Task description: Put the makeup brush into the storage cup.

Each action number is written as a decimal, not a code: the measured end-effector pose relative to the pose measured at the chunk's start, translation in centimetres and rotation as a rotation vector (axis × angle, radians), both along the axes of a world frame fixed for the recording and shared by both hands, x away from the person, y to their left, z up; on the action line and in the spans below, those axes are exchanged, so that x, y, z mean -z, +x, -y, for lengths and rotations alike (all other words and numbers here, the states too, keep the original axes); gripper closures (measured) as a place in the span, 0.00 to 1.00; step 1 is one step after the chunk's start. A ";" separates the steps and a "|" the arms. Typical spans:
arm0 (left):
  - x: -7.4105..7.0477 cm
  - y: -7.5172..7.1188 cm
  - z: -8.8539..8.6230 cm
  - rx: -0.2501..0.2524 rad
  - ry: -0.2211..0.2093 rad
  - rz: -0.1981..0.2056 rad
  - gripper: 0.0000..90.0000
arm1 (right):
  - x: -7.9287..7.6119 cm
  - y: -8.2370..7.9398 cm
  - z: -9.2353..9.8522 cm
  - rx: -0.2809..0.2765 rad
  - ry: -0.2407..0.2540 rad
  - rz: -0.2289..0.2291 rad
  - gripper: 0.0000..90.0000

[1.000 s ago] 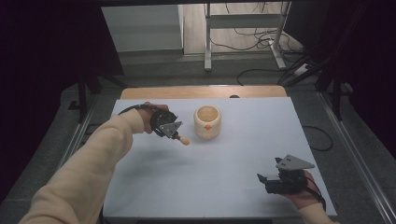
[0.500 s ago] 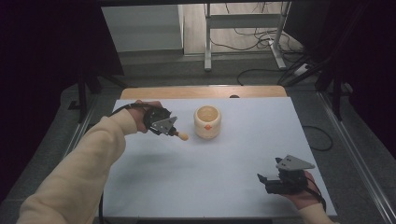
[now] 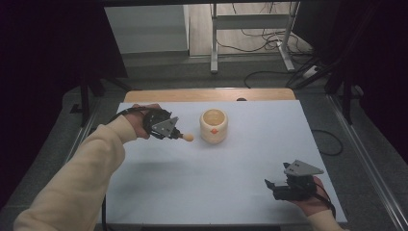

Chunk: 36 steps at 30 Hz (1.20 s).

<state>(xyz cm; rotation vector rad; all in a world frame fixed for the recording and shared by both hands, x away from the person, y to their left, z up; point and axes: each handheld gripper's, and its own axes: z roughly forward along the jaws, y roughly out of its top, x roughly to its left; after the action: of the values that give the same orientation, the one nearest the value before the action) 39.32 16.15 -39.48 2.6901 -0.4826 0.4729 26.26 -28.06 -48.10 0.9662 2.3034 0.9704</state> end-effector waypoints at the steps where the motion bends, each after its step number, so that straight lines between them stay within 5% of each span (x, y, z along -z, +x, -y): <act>1: 0.0 0.0 -0.1 -0.009 -0.010 -0.005 0.87 | 0.0 0.0 0.0 0.000 -0.001 0.000 0.14; 8: -0.3 -0.3 -0.5 -0.076 -0.085 0.020 0.87 | -0.1 0.0 0.1 0.007 0.001 0.002 0.14; 27: 0.5 -1.7 -1.1 -0.158 -0.131 0.022 0.87 | 0.0 0.0 0.0 0.005 -0.004 -0.001 0.14; 36: 0.4 -2.1 -1.5 -0.242 -0.203 0.024 0.87 | 0.0 0.0 0.0 0.003 -0.005 -0.004 0.14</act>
<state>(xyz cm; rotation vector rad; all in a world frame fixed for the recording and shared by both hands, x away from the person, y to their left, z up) 37.21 17.64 -39.87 2.5579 -0.1071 0.5869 26.27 -28.03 -48.13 0.9706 2.3055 0.9618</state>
